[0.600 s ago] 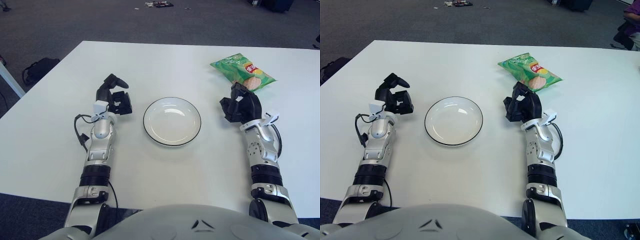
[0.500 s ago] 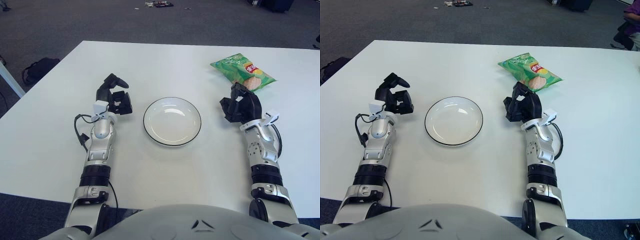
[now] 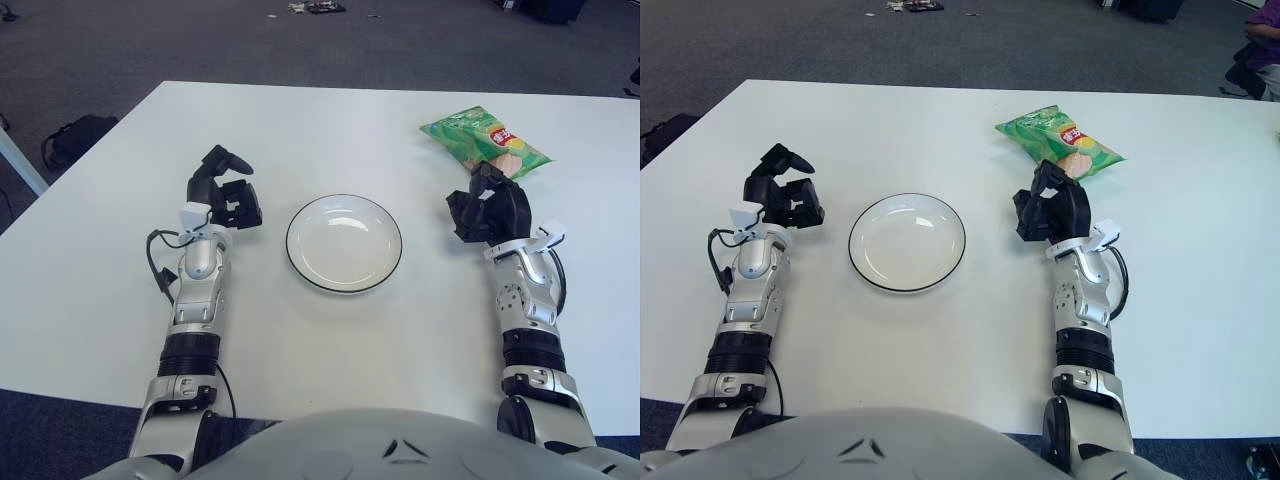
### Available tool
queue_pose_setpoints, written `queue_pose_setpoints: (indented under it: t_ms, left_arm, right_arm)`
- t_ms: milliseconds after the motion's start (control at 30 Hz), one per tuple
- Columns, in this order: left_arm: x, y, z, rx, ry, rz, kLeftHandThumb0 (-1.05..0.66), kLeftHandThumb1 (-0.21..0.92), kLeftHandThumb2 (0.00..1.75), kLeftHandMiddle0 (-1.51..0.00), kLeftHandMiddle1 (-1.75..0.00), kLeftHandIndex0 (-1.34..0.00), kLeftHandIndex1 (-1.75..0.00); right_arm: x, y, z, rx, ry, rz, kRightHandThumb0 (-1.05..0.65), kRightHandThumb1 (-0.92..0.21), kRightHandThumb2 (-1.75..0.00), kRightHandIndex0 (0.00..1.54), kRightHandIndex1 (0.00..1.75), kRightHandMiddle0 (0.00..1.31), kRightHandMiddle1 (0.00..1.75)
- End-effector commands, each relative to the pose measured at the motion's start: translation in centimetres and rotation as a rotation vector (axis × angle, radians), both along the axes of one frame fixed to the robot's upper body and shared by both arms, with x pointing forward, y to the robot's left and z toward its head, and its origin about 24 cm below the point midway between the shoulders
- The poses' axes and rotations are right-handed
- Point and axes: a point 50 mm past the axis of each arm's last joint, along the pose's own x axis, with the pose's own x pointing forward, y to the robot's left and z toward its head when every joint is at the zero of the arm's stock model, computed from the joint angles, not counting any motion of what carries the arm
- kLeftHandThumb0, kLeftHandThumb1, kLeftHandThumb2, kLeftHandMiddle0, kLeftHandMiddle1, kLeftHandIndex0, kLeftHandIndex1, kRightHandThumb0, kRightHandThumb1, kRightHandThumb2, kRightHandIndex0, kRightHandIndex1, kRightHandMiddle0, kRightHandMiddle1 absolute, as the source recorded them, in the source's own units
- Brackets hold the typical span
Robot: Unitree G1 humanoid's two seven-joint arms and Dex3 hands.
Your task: Put the snack into the plate.
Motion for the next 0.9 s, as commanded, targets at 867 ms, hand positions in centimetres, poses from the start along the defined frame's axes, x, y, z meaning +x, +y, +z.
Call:
queue_pose_setpoints:
  t_ms: [867]
  left_arm:
    - [-2.7, -0.7, -5.1, -0.071, 0.193, -0.01, -0.56, 0.13, 1.55, -1.43, -1.75, -0.77, -1.75]
  right_arm:
    - [-1.6, 1.6, 2.8, -0.536, -0.024, -0.429, -0.52, -0.22, -1.44, 1.24, 1.75, 0.7, 1.75]
